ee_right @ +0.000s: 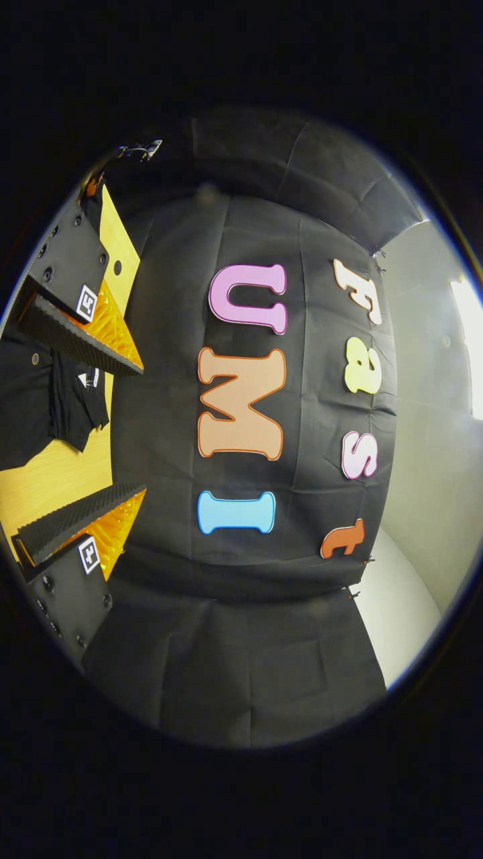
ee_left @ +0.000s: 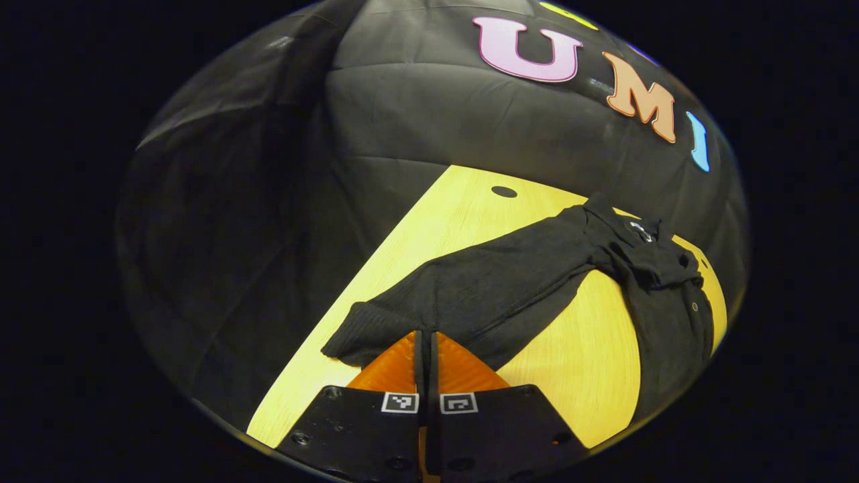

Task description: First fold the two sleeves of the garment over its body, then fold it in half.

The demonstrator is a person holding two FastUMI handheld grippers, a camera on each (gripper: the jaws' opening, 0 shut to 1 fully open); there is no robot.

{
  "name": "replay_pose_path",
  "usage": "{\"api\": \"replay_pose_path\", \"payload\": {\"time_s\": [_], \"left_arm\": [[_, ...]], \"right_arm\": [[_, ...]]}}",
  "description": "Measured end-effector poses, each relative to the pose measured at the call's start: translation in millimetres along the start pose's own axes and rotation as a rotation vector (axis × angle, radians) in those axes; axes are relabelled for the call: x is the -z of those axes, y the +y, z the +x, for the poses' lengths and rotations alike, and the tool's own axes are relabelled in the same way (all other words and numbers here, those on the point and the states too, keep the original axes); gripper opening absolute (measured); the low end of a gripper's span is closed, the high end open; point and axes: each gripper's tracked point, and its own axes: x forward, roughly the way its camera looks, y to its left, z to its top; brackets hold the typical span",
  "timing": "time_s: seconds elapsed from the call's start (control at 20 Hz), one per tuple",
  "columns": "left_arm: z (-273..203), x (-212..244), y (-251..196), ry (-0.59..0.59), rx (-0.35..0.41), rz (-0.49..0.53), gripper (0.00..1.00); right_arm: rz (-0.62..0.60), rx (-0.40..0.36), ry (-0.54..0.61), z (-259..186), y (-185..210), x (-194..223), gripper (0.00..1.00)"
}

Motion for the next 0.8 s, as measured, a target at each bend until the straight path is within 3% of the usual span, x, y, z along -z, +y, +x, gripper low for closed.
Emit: {"api": "replay_pose_path", "payload": {"time_s": [0.25, 0.45, 0.8], "left_arm": [[-18, -52, -40, -0.098, 0.037, 0.068, 0.00], [-37, -106, -97, -0.210, 0.113, 0.105, 0.00], [-56, -160, -208, -0.292, 0.261, 0.154, 0.00]], "right_arm": [[0.023, -0.005, -0.001, -9, -15, 5, 1.00], [0.046, -0.003, -0.010, -19, -43, 6, 0.97], [0.096, 0.030, 0.007, -37, -100, 23, 1.00]]}}
